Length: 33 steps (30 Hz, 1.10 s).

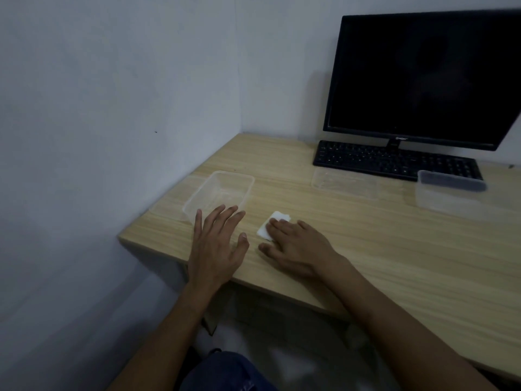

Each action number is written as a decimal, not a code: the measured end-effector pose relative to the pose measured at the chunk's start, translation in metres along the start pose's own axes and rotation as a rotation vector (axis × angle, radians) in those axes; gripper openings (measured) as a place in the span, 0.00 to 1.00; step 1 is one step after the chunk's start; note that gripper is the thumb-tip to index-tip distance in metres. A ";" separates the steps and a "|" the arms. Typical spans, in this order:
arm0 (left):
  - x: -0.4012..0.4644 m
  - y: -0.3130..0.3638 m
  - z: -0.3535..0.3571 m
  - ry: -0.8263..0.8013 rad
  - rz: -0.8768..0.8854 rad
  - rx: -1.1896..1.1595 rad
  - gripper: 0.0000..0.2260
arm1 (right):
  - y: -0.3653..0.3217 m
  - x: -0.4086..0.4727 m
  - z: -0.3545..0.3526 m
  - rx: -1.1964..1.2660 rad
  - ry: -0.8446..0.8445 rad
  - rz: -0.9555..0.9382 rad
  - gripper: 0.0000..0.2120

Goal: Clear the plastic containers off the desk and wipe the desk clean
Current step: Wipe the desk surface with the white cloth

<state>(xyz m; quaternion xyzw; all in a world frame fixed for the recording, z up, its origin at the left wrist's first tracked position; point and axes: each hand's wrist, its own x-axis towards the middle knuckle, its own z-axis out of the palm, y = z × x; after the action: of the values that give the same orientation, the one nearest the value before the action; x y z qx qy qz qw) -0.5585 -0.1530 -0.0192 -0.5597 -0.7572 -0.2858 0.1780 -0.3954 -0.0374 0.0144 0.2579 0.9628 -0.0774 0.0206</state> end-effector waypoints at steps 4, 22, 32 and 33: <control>0.000 0.000 0.000 0.006 0.000 -0.005 0.22 | 0.011 -0.030 0.001 0.019 0.014 0.015 0.34; 0.000 -0.001 0.002 0.030 0.018 0.013 0.22 | 0.004 -0.020 0.000 -0.020 0.032 0.058 0.40; 0.000 -0.001 0.003 0.039 0.007 -0.017 0.22 | 0.034 -0.093 0.002 -0.025 0.065 0.160 0.46; 0.000 -0.001 0.003 0.042 0.008 -0.019 0.22 | 0.041 -0.101 0.002 -0.035 0.071 0.188 0.48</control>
<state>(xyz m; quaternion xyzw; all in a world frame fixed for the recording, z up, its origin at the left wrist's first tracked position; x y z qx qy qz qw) -0.5594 -0.1516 -0.0216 -0.5583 -0.7483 -0.3039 0.1899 -0.2870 -0.0525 0.0148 0.3494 0.9357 -0.0492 -0.0018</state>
